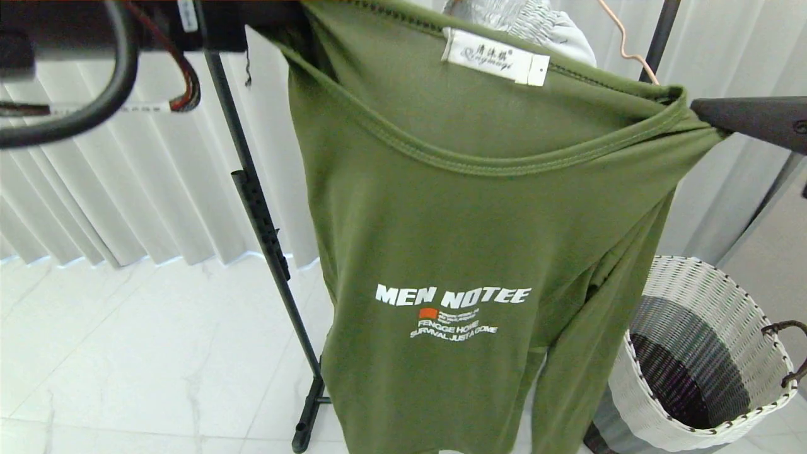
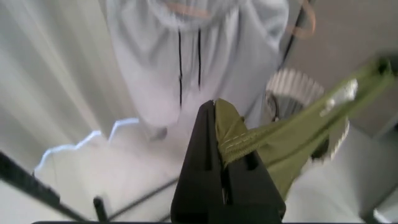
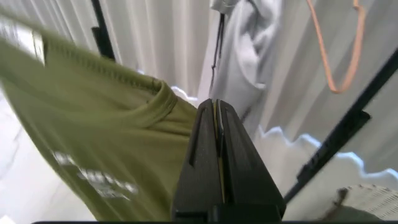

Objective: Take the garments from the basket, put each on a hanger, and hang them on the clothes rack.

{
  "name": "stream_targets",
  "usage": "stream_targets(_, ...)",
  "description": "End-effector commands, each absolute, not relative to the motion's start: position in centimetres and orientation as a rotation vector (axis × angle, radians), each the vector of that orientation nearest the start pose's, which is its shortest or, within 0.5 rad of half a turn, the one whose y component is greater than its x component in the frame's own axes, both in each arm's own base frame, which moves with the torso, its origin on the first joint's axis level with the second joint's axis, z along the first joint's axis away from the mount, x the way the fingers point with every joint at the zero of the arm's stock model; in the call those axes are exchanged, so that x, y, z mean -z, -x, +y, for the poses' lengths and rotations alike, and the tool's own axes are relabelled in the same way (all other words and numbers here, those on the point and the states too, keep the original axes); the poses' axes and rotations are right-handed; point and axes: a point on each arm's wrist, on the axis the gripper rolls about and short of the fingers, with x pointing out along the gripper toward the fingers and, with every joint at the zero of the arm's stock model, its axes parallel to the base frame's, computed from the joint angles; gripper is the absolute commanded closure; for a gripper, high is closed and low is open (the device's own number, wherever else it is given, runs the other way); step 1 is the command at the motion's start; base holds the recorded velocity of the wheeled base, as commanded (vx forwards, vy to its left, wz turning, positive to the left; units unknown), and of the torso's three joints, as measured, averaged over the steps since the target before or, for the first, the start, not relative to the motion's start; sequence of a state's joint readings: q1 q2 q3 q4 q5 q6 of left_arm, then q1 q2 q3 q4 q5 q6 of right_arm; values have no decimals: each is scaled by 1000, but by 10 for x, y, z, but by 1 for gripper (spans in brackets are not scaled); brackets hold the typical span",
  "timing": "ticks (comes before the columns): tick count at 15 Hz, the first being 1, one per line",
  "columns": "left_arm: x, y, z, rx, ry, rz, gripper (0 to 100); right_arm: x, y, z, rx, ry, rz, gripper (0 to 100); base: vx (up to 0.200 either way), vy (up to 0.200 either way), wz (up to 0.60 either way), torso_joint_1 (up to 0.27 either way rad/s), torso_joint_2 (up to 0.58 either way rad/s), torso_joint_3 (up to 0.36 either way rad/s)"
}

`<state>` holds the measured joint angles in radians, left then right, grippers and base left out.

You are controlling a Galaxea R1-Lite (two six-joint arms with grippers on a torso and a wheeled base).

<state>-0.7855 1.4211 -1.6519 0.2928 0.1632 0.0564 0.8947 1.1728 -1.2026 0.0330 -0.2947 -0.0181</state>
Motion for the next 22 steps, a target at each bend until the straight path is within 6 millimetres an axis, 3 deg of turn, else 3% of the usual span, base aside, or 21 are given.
stream_targets(1, -413, -173, -168, 621, -73, 17, 100, -378, -77, 88, -640, -13, -56, 100, 0, 0, 0, 0, 0, 0)
stream_targets(3, -424, -186, -181, 621, -51, -25, 100, -382, -49, 68, -764, 4, -15, 100, 0, 0, 0, 0, 0, 0)
stream_targets(5, -428, -190, -191, 636, -42, -43, 100, -377, -38, 68, -887, 9, 18, 100, 0, 0, 0, 0, 0, 0)
stream_targets(9, -428, -190, -194, 642, -42, -43, 100, -363, -33, 92, -1031, 65, 81, 100, 0, 0, 0, 0, 0, 0)
stream_targets(14, -428, -178, -182, 643, -68, 7, 100, -364, -33, 89, -1013, 63, 75, 100, 0, 0, 0, 0, 0, 0)
stream_targets(19, -425, -132, -135, 657, -165, 191, 100, -366, -55, 91, -795, 87, 42, 100, 0, 0, 0, 0, 0, 0)
stream_targets(22, -420, -115, -119, 670, -192, 239, 100, -375, -87, 115, -678, 36, -49, 100, 0, 0, 0, 0, 0, 0)
